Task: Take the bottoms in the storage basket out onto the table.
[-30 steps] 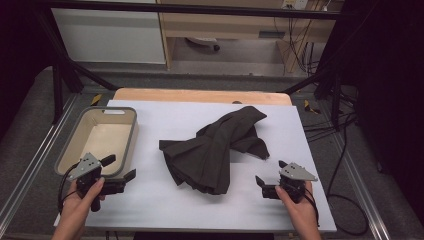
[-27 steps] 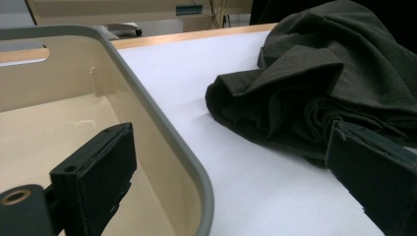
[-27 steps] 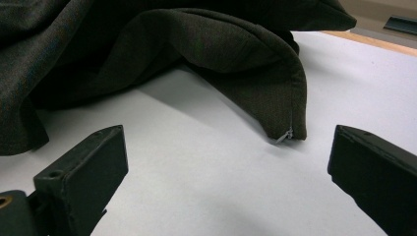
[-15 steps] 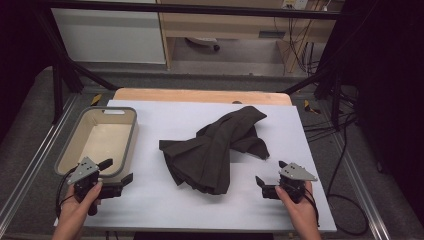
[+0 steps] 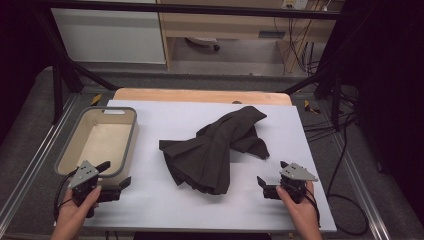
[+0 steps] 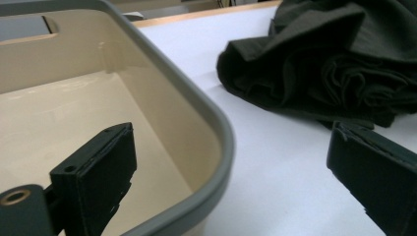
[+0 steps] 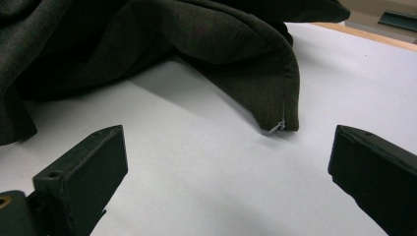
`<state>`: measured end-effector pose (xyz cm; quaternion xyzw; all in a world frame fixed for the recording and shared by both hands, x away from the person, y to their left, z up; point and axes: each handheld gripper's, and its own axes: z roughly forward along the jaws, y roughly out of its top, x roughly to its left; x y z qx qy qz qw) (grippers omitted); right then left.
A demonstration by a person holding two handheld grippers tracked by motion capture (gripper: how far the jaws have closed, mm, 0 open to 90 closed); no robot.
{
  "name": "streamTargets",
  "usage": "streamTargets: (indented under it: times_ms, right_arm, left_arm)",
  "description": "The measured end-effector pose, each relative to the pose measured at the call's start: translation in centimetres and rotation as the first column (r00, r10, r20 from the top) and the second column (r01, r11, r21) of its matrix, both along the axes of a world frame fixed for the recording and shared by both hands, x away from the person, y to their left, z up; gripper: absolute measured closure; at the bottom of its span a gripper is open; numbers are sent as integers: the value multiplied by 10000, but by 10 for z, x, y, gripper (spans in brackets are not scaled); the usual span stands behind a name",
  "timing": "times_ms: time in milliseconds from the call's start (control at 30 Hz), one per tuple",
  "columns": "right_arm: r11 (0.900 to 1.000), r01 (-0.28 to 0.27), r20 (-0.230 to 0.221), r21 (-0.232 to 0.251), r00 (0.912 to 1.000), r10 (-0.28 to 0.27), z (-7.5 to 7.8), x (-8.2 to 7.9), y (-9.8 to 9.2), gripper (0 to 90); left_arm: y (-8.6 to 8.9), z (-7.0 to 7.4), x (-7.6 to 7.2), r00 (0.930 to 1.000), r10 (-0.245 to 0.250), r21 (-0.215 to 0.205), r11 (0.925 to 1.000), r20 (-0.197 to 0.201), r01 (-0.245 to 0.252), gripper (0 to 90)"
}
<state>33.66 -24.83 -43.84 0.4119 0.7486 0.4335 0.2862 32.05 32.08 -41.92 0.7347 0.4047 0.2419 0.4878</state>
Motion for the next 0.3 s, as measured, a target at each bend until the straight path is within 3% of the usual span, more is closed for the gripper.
streamTargets:
  times_ms: [100,300]
  right_arm:
    - [10000,61,-36,-76,10000,-61,-1,0,-1,20]
    - [9995,242,-258,-212,9994,-248,-6,3,-3,17]
  left_arm:
    - [7,-1,0,9998,209,-287,9994,15,-208,48]
    - [5,3,-2,9998,165,-501,9986,114,-159,51]
